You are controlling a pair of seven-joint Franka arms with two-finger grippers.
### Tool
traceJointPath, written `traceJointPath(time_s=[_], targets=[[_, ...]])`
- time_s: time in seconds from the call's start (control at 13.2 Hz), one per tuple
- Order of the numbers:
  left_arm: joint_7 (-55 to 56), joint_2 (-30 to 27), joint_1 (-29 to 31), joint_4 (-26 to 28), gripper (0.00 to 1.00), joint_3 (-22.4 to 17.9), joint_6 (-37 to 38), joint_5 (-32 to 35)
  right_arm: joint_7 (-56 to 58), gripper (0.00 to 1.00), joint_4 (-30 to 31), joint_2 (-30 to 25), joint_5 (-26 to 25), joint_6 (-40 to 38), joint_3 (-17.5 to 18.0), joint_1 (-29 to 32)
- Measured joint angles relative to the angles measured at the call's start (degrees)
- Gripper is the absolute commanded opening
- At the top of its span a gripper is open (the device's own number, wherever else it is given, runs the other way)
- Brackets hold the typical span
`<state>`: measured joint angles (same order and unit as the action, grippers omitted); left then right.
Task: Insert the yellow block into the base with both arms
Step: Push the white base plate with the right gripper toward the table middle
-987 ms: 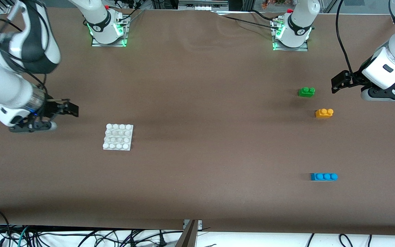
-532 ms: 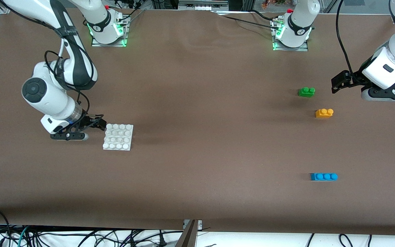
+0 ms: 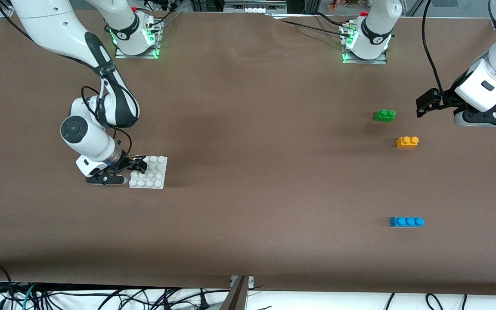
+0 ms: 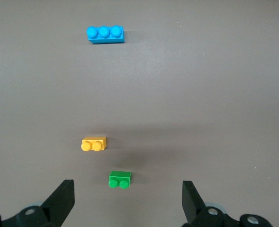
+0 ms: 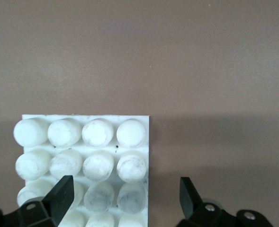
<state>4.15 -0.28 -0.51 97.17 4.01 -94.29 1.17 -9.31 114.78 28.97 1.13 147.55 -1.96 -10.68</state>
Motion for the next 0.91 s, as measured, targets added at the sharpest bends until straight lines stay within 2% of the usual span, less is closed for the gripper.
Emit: traceJointPath(time_s=[0.68,0.91], targets=[[0.0,0.0,0.0,0.0,1.00,0.0,0.0,0.0,-0.2,0.98,0.5,2.2,0.0,3.0,0.1,0.0],[0.0,0.0,0.0,0.0,1.00,0.0,0.0,0.0,-0.3,0.91,0.7,2.3,0.4,3.8,0.3,0.0]])
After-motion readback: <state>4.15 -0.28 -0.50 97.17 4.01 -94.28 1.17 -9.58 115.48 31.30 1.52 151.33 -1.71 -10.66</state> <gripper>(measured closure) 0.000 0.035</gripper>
